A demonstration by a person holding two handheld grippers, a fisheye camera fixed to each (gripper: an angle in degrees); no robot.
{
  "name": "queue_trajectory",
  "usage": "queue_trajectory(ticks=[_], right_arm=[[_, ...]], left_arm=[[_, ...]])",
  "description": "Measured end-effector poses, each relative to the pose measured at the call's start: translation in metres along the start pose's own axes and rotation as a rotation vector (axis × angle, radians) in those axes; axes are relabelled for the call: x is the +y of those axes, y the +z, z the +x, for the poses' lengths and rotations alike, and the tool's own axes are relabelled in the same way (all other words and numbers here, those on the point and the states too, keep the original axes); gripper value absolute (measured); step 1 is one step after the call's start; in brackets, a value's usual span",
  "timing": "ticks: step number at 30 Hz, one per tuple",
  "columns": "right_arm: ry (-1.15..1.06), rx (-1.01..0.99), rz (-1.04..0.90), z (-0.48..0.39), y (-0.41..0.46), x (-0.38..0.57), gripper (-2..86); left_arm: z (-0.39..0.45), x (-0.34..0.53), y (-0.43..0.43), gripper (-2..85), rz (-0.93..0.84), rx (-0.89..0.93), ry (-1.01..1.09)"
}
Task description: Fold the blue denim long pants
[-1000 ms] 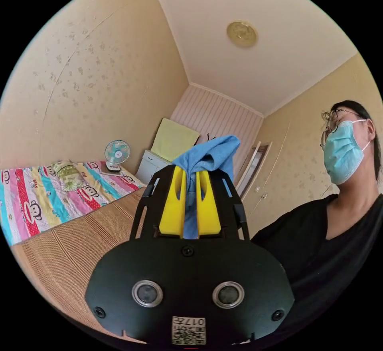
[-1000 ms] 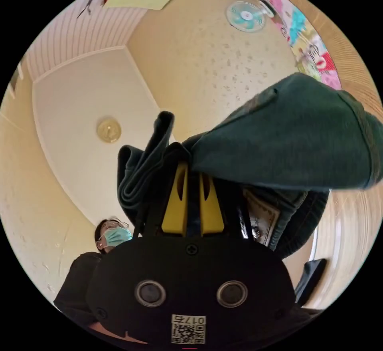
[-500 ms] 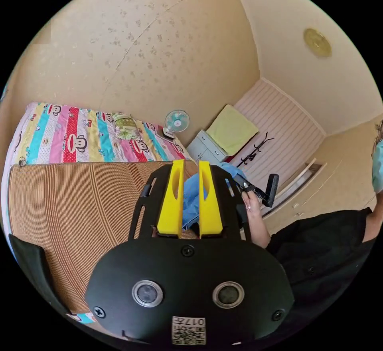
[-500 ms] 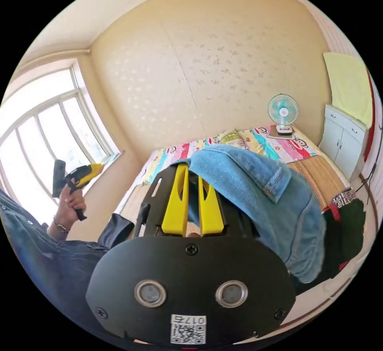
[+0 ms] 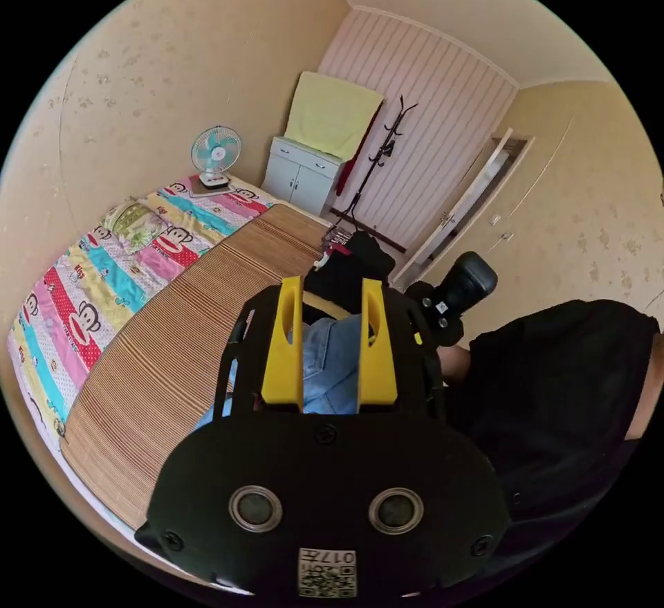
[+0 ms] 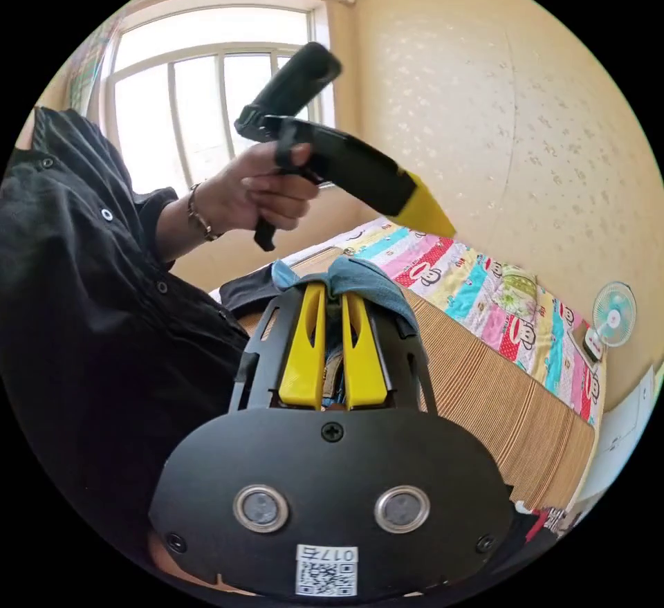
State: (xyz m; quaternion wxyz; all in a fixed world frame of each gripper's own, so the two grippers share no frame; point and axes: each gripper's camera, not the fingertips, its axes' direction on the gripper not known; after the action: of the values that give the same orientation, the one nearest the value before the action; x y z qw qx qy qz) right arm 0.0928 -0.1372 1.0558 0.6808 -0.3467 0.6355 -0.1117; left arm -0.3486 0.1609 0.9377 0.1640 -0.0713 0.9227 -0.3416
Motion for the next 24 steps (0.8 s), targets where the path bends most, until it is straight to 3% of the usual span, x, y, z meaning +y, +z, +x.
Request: queue_trajectory(ticks=[1,3,5,9,16,20,22,24], right_arm=[[-0.019,-0.052,-0.036,-0.006,0.015,-0.007,0.7],[-0.054,-0.069,-0.116,-0.017,0.038,-0.016,0.6],[-0.110,-0.065,-0.222,-0.034,0.065,-0.022,0.5],[-0.177,-0.119,-0.297,-0.055,0.090,-0.023,0.5],[-0.152,-0.144,-0.305,-0.062,0.107,-0.020,0.8],[-0.100,-0.150,-0.278,-0.053,0.103,-0.016,1.0],[-0.098,-0.167,-0.261,-0.051,0.100,-0.016,1.2],[-0.105,-0.151,-0.248,-0.051,0.097,-0.019,1.2]], left_arm=[[-0.014,-0.006,0.009,13.3,-0.074,0.052,-0.036],[-0.064,-0.015,0.047,15.2,-0.338,0.328,-0.135],[-0.089,-0.009,0.070,15.7,-0.455,0.448,-0.198],[-0.128,0.013,0.084,14.9,-0.492,0.574,-0.283],[-0.176,0.058,0.084,9.9,-0.303,0.795,-0.440],[-0.192,0.078,0.061,0.3,-0.124,0.814,-0.419],[-0.197,0.084,0.053,-0.5,-0.072,0.841,-0.385],[-0.207,0.094,0.038,-0.8,0.070,0.983,-0.362]])
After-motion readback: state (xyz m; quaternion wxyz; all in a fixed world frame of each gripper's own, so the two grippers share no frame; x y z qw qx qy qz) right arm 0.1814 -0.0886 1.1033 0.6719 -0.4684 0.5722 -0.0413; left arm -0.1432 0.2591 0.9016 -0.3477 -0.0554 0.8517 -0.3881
